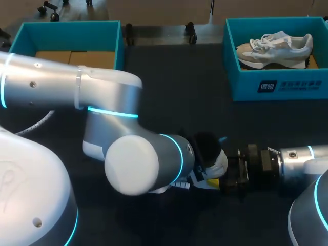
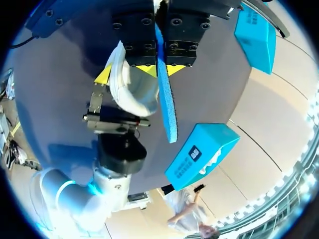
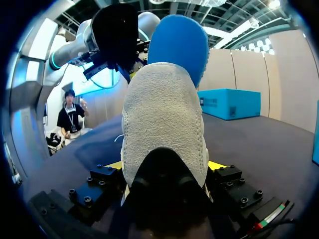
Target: Take the shoe out of the shoebox, open the shoe tongue, remove and reinsert the insole, then place the shoe into the shoebox
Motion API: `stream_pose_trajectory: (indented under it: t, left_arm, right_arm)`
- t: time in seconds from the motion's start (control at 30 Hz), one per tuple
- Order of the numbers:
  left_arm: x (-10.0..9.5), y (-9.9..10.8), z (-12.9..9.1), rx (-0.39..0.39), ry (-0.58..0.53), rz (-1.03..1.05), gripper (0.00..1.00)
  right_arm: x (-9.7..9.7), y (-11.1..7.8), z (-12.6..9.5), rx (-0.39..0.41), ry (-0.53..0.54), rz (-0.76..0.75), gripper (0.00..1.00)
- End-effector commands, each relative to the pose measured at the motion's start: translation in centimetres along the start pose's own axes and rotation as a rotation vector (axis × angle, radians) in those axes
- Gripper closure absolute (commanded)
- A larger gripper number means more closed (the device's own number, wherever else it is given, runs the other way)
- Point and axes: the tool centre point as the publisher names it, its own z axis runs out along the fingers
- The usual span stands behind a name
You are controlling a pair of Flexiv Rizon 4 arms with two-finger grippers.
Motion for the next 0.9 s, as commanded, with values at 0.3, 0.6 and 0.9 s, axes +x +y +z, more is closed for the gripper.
stream_pose_trajectory:
  t: [0.3, 0.6, 0.9]
  left_arm:
    - [-1.9, -4.1, -1.7, 0.040, 0.148, -0.061, 1.00]
    - [-3.0, -8.4, -2.6, 0.078, 0.333, -0.111, 1.00]
    - [-3.2, -13.0, -6.4, 0.210, 0.450, -0.115, 1.00]
  right_arm:
    - [0.1, 0.2, 0.1, 0.003, -0.002, 0.001, 1.00]
    - [0.1, 0.2, 0.1, 0.003, -0.002, 0.001, 1.00]
    - [0.1, 0.2, 0.1, 0.003, -0.002, 0.001, 1.00]
